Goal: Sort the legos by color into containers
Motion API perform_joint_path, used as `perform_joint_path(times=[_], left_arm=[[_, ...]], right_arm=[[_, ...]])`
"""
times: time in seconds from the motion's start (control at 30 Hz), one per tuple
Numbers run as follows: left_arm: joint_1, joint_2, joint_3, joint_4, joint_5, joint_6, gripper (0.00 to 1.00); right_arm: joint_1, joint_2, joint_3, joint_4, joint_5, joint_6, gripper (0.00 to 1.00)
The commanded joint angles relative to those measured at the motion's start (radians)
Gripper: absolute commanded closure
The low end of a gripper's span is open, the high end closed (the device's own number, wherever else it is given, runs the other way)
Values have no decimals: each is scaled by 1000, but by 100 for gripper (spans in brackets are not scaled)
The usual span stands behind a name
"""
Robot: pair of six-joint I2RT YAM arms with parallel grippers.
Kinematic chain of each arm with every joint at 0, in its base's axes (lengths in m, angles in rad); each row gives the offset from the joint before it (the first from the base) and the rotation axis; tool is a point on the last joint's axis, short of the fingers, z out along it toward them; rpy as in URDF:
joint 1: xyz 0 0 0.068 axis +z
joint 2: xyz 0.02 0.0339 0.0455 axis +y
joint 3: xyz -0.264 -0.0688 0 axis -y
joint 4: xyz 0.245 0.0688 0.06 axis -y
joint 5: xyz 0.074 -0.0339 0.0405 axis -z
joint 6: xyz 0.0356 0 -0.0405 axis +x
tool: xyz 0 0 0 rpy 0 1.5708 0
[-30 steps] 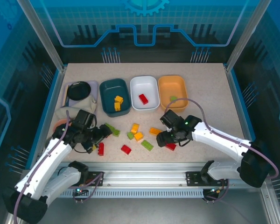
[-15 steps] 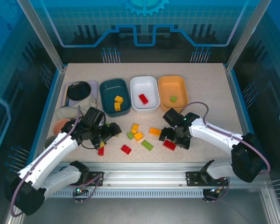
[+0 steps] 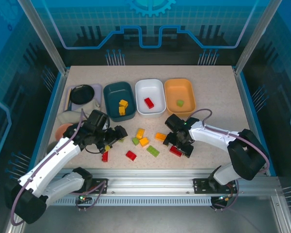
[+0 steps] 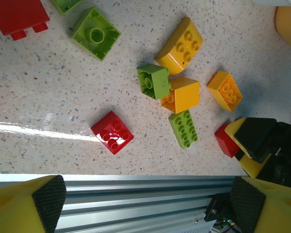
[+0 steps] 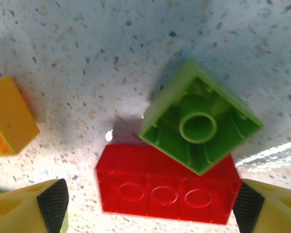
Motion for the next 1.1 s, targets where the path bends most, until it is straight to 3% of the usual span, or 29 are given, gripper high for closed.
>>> perform_joint_path(times=[0.0, 0.13, 0.37, 0.53, 0.7, 0.8, 1.07], left_arm=[[-6, 6, 32, 9, 24, 24, 8], [-7, 14, 40, 9, 25, 24, 8], [-6, 16, 61, 7, 10, 16, 8], [-4, 38, 179, -36, -68, 37, 8], [14, 123, 318, -51, -162, 58, 8], [53, 174, 345, -5, -155, 49, 8], [94, 292, 404, 111, -108, 72, 7]], right_arm=[[-10, 46, -16, 33, -13, -2, 15], [-9, 67, -26, 38, -22, 0, 22], [10, 24, 31, -30, 45, -63, 44], [84, 0, 293, -157, 193, -204, 45], [63, 161, 579, -142, 247, -358, 45], [31, 308, 761, -139, 247, -427, 45], [-79, 634, 1164, -130, 173, -404, 46]])
